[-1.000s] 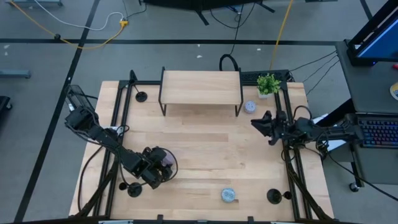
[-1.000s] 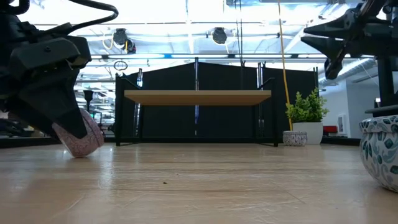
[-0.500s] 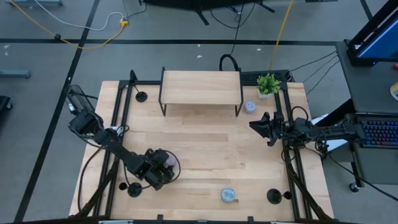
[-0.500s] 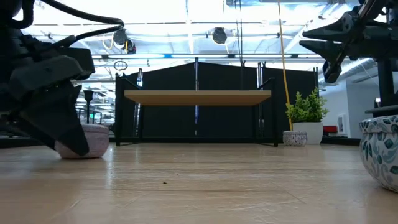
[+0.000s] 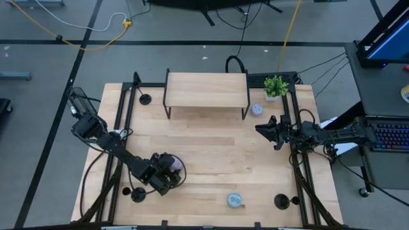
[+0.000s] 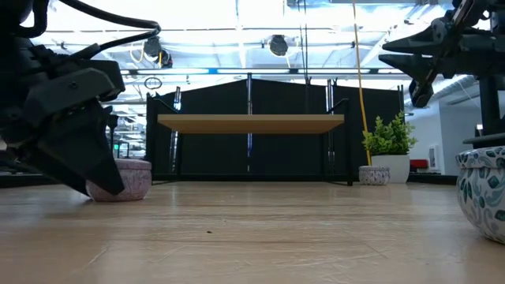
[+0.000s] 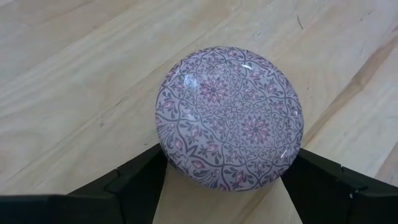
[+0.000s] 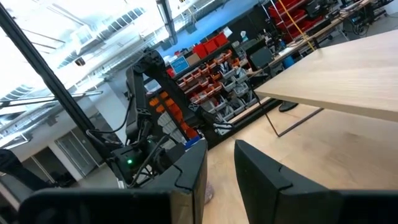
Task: Pick & Place candle stick holders
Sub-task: Put the pink patterned scented candle on the shelf
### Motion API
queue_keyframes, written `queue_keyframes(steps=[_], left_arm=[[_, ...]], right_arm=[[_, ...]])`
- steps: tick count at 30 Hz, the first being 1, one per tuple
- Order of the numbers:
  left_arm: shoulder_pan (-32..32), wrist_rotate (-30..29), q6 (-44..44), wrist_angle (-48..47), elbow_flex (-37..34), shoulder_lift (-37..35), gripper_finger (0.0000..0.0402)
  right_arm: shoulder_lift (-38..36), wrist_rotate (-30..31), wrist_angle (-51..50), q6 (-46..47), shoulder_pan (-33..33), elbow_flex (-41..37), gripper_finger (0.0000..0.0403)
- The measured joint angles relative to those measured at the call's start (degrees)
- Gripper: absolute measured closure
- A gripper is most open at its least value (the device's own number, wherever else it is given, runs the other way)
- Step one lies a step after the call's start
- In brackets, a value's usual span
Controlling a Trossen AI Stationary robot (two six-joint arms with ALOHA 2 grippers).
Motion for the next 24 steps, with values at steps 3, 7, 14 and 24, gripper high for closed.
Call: queue_keyframes(steps=[3, 7, 14, 24], left_arm=[[0.32, 0.09, -1.09, 0.15, -0.01, 0.0, 0.0101], [0.37, 0.27, -1.19, 0.6, -0.02, 0.0, 0.0101], [0.42, 0.41, -0.04, 2.36, -0.09, 0.07, 0.01], [0.4, 0.96, -1.41, 1.98, -0.07, 0.04, 0.0061]], right_arm=[[0.0, 0.0, -0.02, 0.0, 0.0, 0.0, 0.033], [0.0, 0.0, -0.02, -0.02, 0.0, 0.0, 0.033], [0.0, 0.0, -0.04, -0.04, 0.0, 0.02, 0.033], [0.0, 0.02, -0.04, -0.04, 0.0, 0.02, 0.033]])
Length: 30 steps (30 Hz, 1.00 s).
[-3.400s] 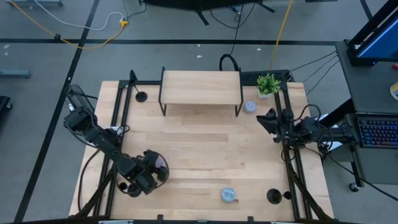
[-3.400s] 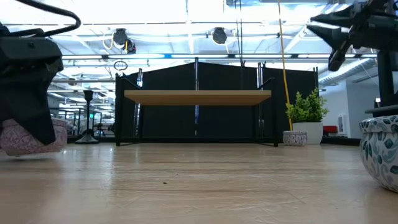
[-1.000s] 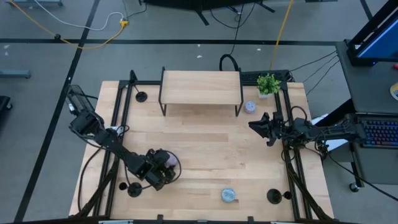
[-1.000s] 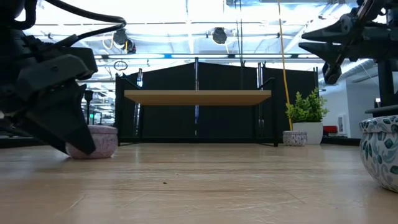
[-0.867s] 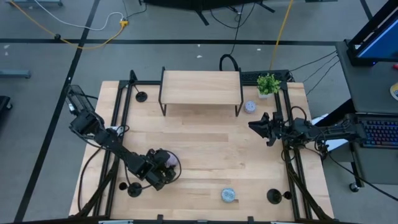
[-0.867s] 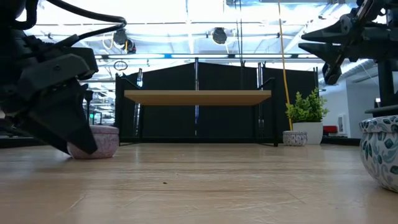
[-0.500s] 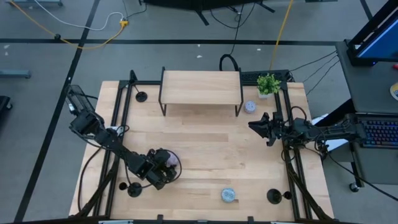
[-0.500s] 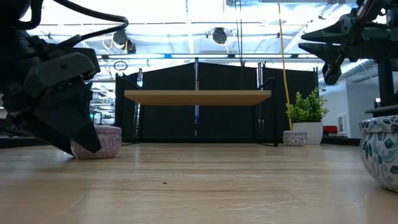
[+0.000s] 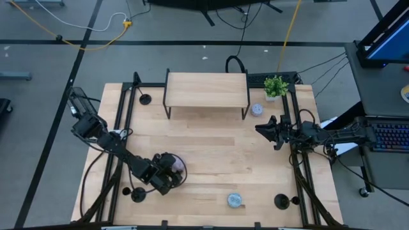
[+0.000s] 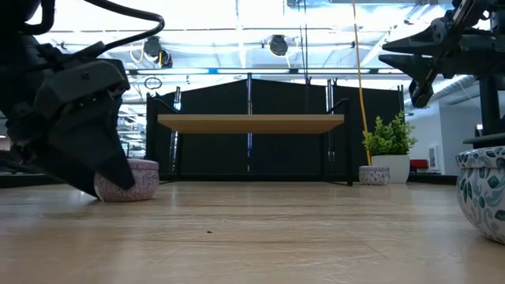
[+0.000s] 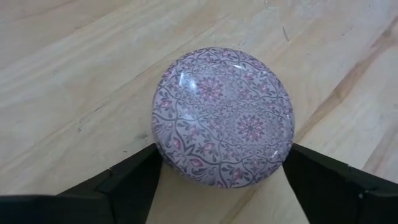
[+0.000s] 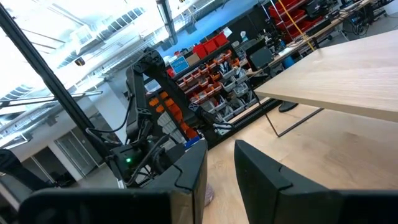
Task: Pick & Place candle stick holders
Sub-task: Put the pink patterned scented candle on the shelf
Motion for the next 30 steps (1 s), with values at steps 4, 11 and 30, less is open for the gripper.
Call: queue_keyframes(steps=[4, 11, 30], left_arm=[[-0.03, 0.39, 0.27, 0.05, 0.04, 0.0, 0.0021], [-0.03, 0.34, 2.12, -0.02, 0.08, 0.0, 0.0013], [4.58, 0.38, 9.69, 2.97, 0.0, 0.02, 0.0017]], right_arm=[[0.0, 0.0, 0.0, 0.0, 0.0, 0.0, 0.033], [0.0, 0.02, 0.0, 0.0, 0.0, 0.0, 0.033], [0.0, 0.02, 0.0, 1.31, 0.0, 0.0, 0.033]])
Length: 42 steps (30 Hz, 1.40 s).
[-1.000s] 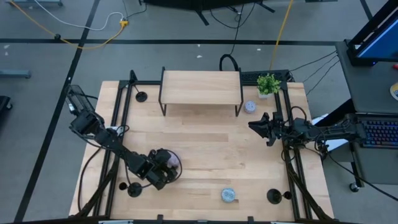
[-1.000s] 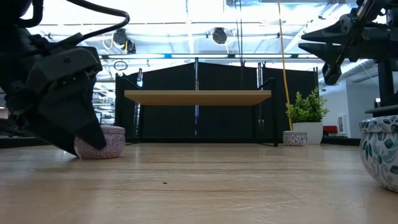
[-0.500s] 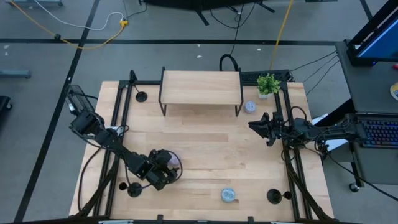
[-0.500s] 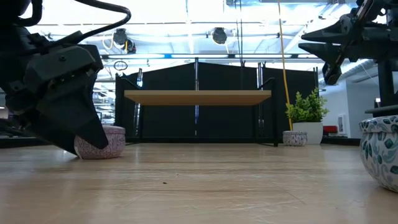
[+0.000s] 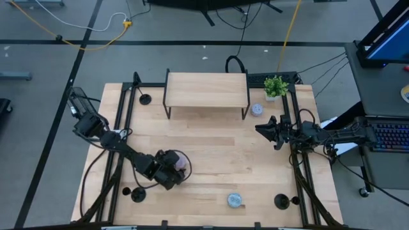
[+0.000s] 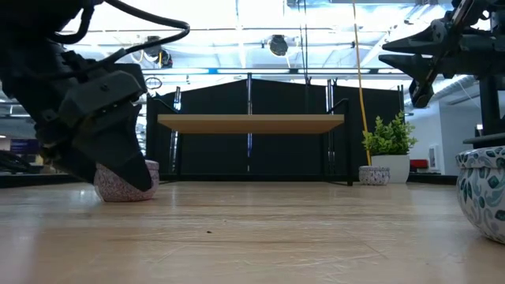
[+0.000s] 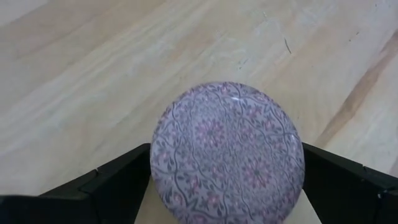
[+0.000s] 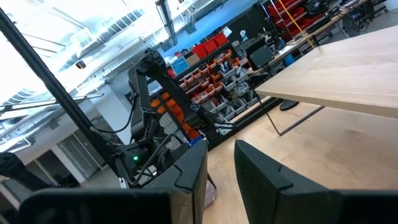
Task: Pick & Place candle stick holders
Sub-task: Put the pink patterned scented candle on the shelf
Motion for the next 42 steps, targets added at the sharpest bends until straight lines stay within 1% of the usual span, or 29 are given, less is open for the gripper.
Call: queue_keyframes(steps=[5, 11, 20, 24, 27, 29, 32, 36, 42], left_arm=[[0.74, -0.11, 3.32, 1.01, -0.07, 0.07, 0.0019], [1.25, 0.01, 3.93, 1.04, -0.07, 0.07, 0.0034], [1.23, -0.36, 4.02, 0.75, -0.09, 0.07, 0.0101], [1.23, -0.33, 3.67, 0.87, -0.09, 0.07, 0.0102], [1.46, 0.41, 3.18, 0.89, -0.07, 0.05, 0.009], [1.74, 1.22, 3.1, 1.0, -0.05, -0.01, 0.0087], [1.89, 1.72, 3.13, 1.3, -0.02, -0.18, 0.0096], [2.05, 3.32, 3.95, 2.62, -0.07, -1.41, 0.0102], [3.24, 3.61, 8.46, 6.16, -0.07, -4.88, 0.0093]], right_arm=[[-0.01, 0.0, 0.0, -0.26, 0.0, 0.0, 0.033], [-0.02, 0.0, 0.0, -0.41, 0.0, 0.0, 0.033], [-0.02, 0.0, -0.02, -0.41, 0.0, 0.02, 0.033], [-0.01, 0.0, 0.0, -0.02, 0.0, 0.01, 0.033], [0.0, -0.08, 0.43, 0.18, 0.0, 0.0, 0.033], [0.0, -0.12, 1.62, 0.2, 0.0, 0.0, 0.033], [0.6, -1.49, 5.25, 0.2, -0.04, 0.01, 0.033], [2.84, -4.55, 10.13, 1.81, -0.02, 0.01, 0.033], [8.82, -5.38, 14.41, 5.87, -0.03, 0.01, 0.0327]])
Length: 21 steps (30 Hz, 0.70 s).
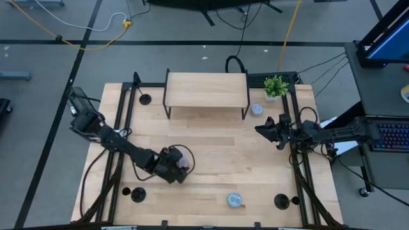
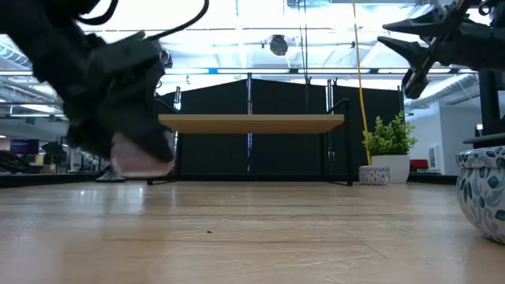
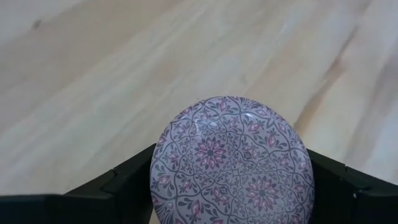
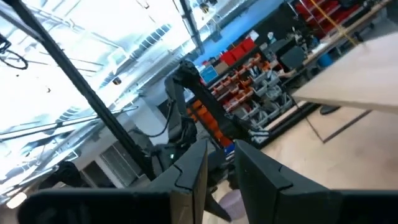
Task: Pick & Place candle stick holders
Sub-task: Put the pink patterned scented candle on the shelf
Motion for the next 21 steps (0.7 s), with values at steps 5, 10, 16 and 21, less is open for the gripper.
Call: queue_keyframes(steps=[5, 10, 16, 21], left_arm=[[1.36, -0.09, 5.74, 2.63, 1.34, -3.44, 0.0098], [3.39, 0.02, 13.64, 2.39, 6.67, -4.88, 0.0097], [7.33, -1.51, 23.22, -0.82, 16.33, -4.87, 0.0091], [11.13, -2.93, 29.96, -2.46, 23.14, -4.89, 0.0089]], right_arm=[[7.21, -2.36, 3.06, 4.3, 1.03, 2.11, 0.0302], [15.8, -2.41, 3.05, 6.34, 4.14, 6.97, 0.0257], [25.34, -2.48, 6.72, 13.23, 6.08, 11.68, 0.0195], [31.31, -2.44, 15.4, 21.93, 6.06, 14.12, 0.0149]])
